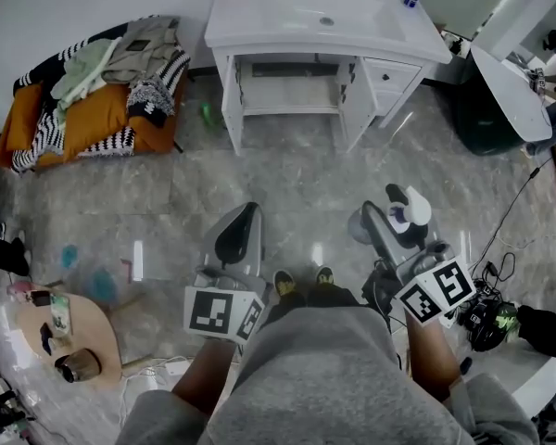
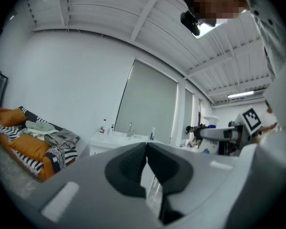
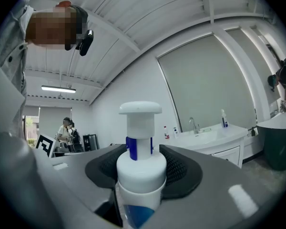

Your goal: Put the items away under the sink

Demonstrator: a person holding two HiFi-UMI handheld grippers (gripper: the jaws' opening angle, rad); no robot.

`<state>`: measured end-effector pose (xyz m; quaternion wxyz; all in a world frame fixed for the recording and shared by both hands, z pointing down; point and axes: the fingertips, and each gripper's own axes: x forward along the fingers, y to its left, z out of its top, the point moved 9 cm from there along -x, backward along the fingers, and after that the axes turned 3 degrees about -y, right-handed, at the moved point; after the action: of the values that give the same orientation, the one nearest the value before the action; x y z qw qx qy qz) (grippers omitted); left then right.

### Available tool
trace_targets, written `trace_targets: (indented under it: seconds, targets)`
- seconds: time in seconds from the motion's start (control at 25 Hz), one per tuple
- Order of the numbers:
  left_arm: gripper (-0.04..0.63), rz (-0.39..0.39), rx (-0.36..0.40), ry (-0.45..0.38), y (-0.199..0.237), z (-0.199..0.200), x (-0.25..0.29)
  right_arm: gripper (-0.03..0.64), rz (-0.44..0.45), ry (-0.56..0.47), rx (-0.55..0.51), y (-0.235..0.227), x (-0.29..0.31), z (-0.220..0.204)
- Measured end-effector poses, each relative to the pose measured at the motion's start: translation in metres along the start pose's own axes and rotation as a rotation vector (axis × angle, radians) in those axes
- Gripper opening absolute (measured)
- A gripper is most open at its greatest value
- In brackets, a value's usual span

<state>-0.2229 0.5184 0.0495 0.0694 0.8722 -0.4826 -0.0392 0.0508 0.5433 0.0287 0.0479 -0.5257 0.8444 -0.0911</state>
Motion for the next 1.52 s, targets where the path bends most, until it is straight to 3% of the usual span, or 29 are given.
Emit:
trace_targets:
  seconds: [0.28,0.84,1.52]
  targets:
    - [0.012,-0.021,0.083,0.000,0.007,0.000,-0.002,0.218,-0.009,0.013,-0.017,0.010,0.006,-0.002]
    - [0.012,-0.022,0.059,-0.019,0.019,0.005,-0.002,0.218,0.008,-0.002,-0.017,0.015,0.032,0.002]
    - [0.012,-0.028,0.062,0.060,0.017,-0.005,0.083,0.218,0.009,0.027,-0.004,-0.058,0.072,0.005]
